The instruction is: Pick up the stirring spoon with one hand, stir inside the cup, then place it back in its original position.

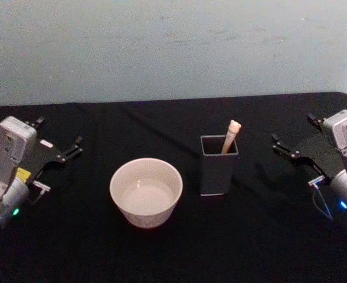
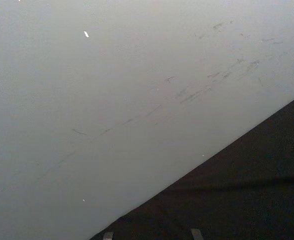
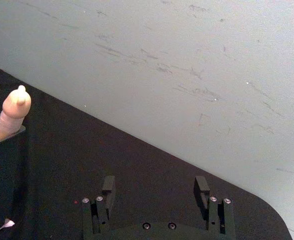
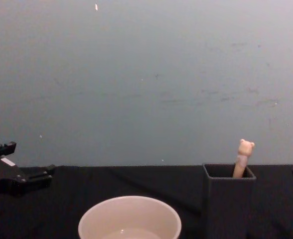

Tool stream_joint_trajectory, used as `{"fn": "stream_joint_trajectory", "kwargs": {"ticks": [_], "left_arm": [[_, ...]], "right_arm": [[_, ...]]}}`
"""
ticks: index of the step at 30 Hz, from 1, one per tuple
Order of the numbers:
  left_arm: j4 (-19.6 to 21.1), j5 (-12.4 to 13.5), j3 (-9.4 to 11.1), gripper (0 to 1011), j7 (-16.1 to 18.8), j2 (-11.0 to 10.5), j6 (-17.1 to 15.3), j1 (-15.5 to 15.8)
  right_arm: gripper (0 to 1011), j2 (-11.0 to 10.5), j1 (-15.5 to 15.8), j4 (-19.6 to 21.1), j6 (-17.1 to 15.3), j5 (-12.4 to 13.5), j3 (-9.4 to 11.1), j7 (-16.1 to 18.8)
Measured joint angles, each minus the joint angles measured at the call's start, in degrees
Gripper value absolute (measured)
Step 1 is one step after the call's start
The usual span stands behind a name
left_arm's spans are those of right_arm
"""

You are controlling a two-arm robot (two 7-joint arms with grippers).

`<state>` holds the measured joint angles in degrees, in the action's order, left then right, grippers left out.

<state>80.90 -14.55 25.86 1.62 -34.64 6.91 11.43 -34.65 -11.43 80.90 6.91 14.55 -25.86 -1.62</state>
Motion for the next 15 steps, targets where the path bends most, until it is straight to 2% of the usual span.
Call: {"fn": "stream_joint_trajectory", "kwargs": {"ticks": [15], "left_arm": [[0.0, 0.0, 0.0, 1001, 0.0, 0.0, 0.0, 0.0]], "right_arm": [[1000, 0.0, 0.0, 0.0, 0.0, 0.0, 0.0, 0.0]]}}
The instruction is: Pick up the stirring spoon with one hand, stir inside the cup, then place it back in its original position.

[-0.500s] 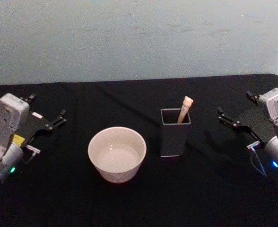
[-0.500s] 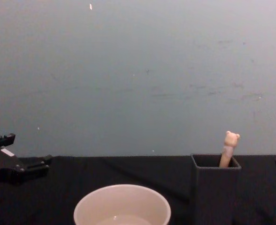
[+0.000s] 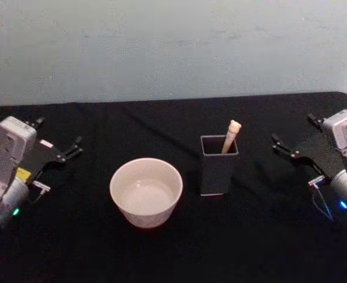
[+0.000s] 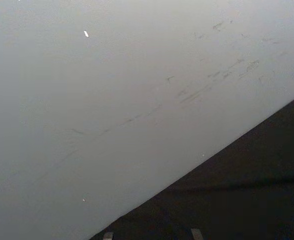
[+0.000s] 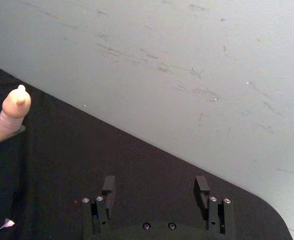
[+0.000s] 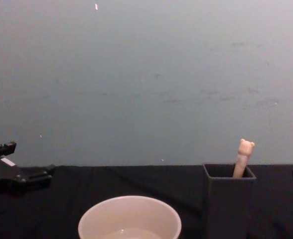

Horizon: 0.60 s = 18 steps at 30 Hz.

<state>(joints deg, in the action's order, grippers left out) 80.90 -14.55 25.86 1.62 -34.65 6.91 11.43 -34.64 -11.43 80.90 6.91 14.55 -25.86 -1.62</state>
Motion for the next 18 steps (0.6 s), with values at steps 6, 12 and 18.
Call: {"fn": "stream_joint_trajectory", "kwargs": {"ticks": [6, 12, 18], "left_arm": [[0.0, 0.0, 0.0, 1001, 0.0, 0.0, 0.0, 0.0], [0.0, 0.0, 0.0, 1001, 0.0, 0.0, 0.0, 0.0], [0.0, 0.0, 0.0, 1001, 0.0, 0.0, 0.0, 0.0]], "right_arm": [[1000, 0.0, 0.0, 0.0, 0.0, 0.0, 0.0, 0.0], [1002, 0.0, 0.0, 0.0, 0.0, 0.0, 0.0, 0.0], [1002, 0.0, 0.0, 0.0, 0.0, 0.0, 0.0, 0.0]]}}
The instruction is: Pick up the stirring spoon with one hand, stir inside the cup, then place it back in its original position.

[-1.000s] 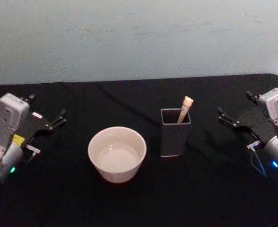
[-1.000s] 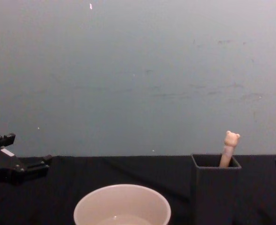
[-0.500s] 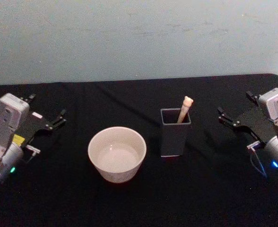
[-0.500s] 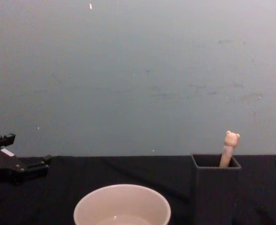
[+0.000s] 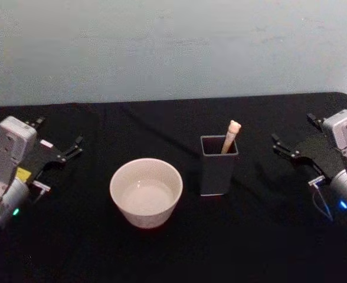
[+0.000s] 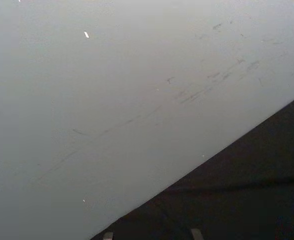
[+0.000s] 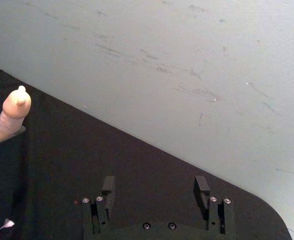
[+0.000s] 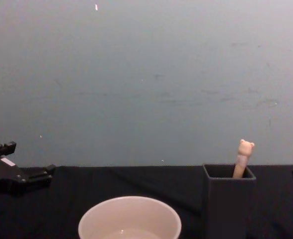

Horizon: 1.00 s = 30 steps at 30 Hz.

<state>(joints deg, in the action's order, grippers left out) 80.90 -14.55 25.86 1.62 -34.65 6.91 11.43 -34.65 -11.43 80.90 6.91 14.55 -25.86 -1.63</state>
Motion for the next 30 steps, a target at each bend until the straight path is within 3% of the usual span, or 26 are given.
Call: {"fn": "stream_joint_trajectory", "kwargs": {"ticks": [30], "left_arm": [[0.0, 0.0, 0.0, 1001, 0.0, 0.0, 0.0, 0.0]], "right_arm": [[1000, 0.0, 0.0, 0.0, 0.0, 0.0, 0.0, 0.0]]}}
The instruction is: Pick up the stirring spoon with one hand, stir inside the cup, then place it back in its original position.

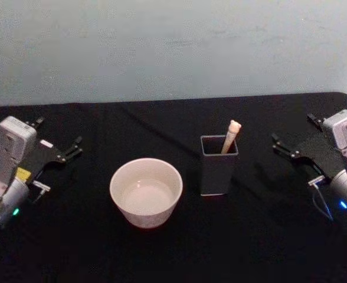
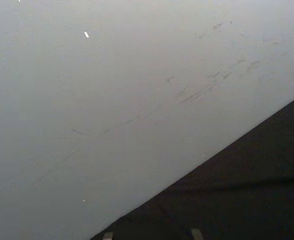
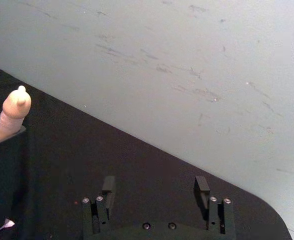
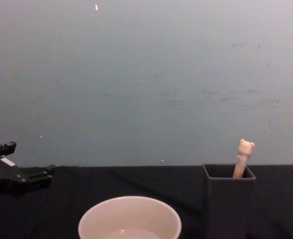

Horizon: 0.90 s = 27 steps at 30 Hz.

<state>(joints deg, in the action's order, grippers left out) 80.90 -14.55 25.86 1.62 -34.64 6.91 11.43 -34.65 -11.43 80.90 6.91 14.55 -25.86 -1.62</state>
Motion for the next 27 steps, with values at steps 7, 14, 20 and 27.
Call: {"fn": "stream_joint_trajectory", "kwargs": {"ticks": [7, 14, 20, 27], "left_arm": [[0.0, 0.0, 0.0, 1001, 0.0, 0.0, 0.0, 0.0], [0.0, 0.0, 0.0, 1001, 0.0, 0.0, 0.0, 0.0], [0.0, 0.0, 0.0, 1001, 0.0, 0.0, 0.0, 0.0], [0.0, 0.0, 0.0, 1001, 0.0, 0.0, 0.0, 0.0]], "right_arm": [[1000, 0.0, 0.0, 0.0, 0.0, 0.0, 0.0, 0.0], [1002, 0.0, 0.0, 0.0, 0.0, 0.0, 0.1, 0.1], [1002, -0.3, 1.5, 2.3, 0.6, 2.5, 1.8, 3.6], [1002, -1.7, 3.8, 6.5, 0.1, 10.1, 4.1, 12.3]]}}
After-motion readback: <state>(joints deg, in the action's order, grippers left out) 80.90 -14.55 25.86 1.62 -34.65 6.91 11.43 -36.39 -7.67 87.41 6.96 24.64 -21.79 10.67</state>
